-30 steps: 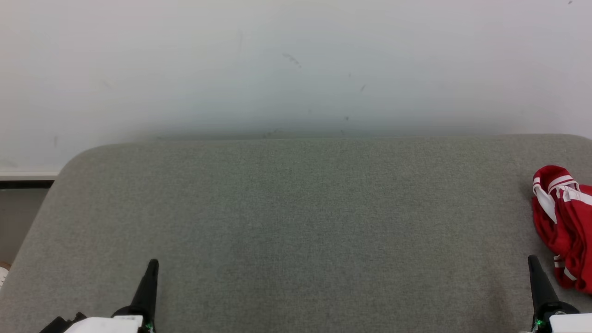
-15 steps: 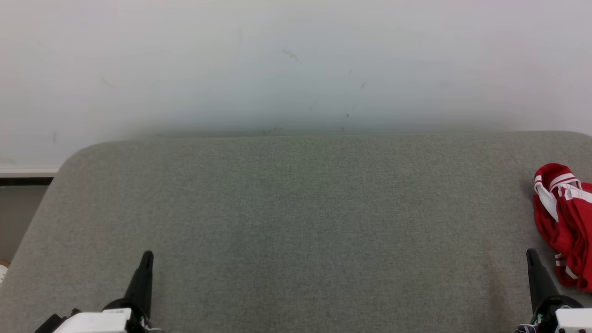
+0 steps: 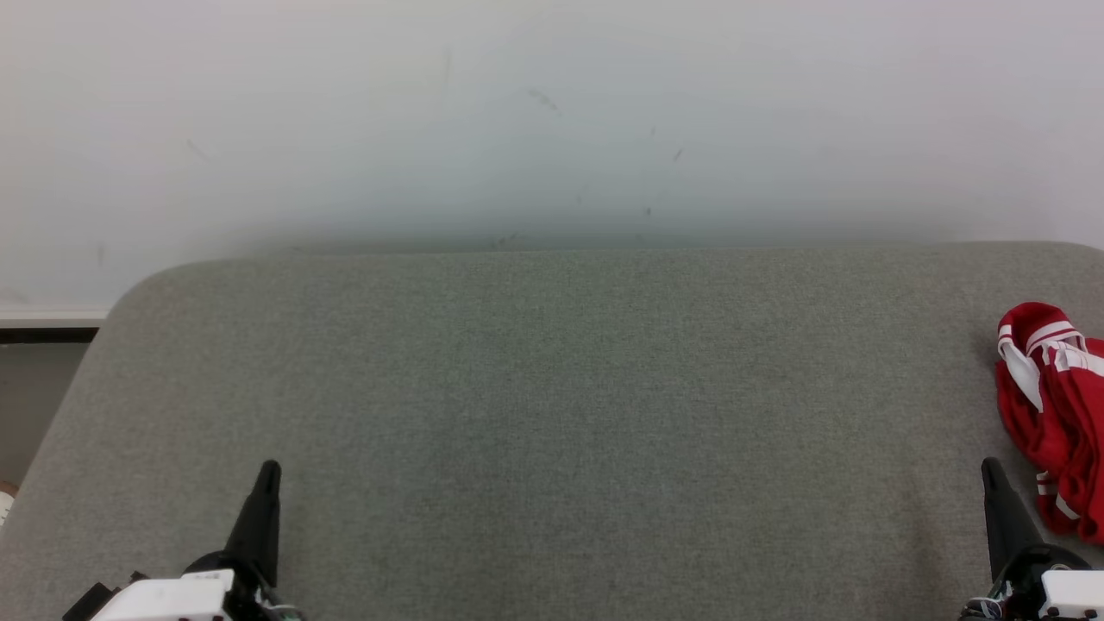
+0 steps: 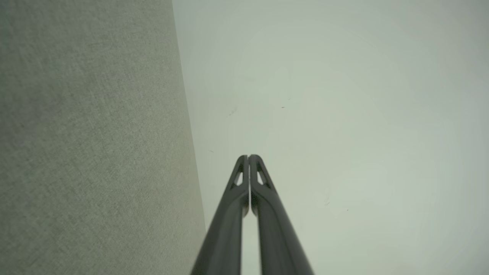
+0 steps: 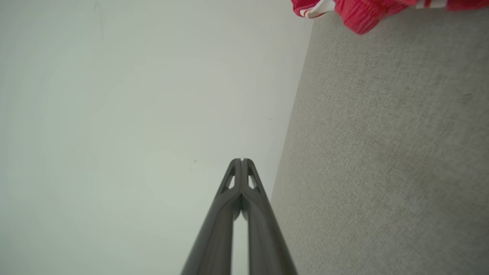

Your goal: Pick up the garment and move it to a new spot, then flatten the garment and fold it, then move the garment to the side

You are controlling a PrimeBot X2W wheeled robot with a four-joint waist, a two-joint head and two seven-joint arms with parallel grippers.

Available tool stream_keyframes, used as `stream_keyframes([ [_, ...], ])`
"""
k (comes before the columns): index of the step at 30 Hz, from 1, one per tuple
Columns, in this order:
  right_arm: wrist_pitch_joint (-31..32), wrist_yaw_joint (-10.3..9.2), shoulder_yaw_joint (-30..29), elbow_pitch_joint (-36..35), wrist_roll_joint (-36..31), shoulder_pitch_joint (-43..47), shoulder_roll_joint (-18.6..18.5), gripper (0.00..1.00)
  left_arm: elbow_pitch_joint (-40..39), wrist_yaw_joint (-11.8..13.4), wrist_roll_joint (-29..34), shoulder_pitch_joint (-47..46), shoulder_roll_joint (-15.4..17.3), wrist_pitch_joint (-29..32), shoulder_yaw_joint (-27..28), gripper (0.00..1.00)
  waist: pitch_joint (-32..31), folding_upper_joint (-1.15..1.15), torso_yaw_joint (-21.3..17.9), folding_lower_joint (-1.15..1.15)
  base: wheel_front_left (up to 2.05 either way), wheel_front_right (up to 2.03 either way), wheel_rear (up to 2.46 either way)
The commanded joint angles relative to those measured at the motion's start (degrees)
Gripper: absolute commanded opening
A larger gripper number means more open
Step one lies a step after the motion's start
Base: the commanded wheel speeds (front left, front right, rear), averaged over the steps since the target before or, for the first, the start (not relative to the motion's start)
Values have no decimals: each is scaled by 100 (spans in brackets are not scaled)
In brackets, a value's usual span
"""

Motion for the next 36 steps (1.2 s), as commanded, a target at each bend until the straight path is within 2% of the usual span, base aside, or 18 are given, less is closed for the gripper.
stream_keyframes([
  [1,21,-12,-21,-22,9,-74,-6,0,5,-27,-3,-41,4,27,19,0,0,0,0,0,0,0,0],
  [36,20,-12,-19,-22,10,-73,-7,0,8,-28,67,-48,-42,73,83,0,0,0,0,0,0,0,0],
])
